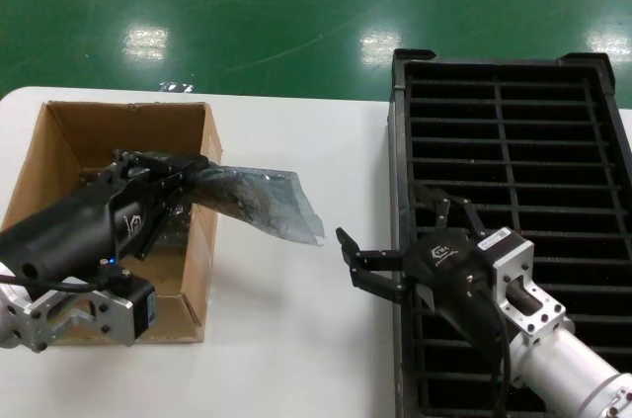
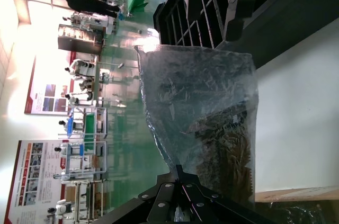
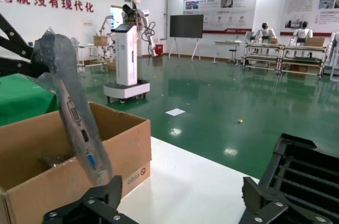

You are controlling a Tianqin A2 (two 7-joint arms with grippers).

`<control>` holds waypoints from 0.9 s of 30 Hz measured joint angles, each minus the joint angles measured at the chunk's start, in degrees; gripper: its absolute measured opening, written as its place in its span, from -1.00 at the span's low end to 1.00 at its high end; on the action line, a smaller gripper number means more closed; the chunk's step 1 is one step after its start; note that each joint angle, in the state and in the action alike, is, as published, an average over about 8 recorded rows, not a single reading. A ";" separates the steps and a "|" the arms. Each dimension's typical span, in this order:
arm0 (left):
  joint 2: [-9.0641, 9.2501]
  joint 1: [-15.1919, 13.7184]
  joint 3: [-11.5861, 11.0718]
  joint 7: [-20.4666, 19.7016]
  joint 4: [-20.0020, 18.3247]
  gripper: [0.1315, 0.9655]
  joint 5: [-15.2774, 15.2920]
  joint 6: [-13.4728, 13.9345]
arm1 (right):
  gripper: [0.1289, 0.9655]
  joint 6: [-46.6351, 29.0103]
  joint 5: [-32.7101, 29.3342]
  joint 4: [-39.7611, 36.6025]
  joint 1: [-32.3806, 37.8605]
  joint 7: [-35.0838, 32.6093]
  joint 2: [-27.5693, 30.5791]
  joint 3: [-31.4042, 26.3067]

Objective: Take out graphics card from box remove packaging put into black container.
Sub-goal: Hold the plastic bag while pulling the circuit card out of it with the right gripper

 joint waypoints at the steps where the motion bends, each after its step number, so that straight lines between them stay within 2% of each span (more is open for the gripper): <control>1: 0.00 0.00 0.00 0.00 0.00 -0.98 0.00 0.00 | 0.68 0.21 0.18 0.06 0.37 0.05 0.10 -0.43; 11: 0.00 0.00 0.00 0.00 0.00 -0.98 0.00 0.00 | 0.28 3.23 3.59 3.61 3.43 -1.33 3.76 -6.14; 19: 0.00 0.00 0.00 0.00 0.00 -0.98 0.00 0.00 | -0.24 4.00 5.32 6.75 4.77 -3.46 5.79 -9.83; 23: 0.00 0.00 0.00 0.00 0.00 -0.98 0.00 0.00 | -0.24 4.06 5.69 7.56 5.13 -4.25 5.99 -10.81; 27: 0.00 0.00 0.00 0.00 0.00 -0.98 0.00 0.00 | -0.45 4.05 5.94 8.11 5.38 -4.82 5.93 -11.46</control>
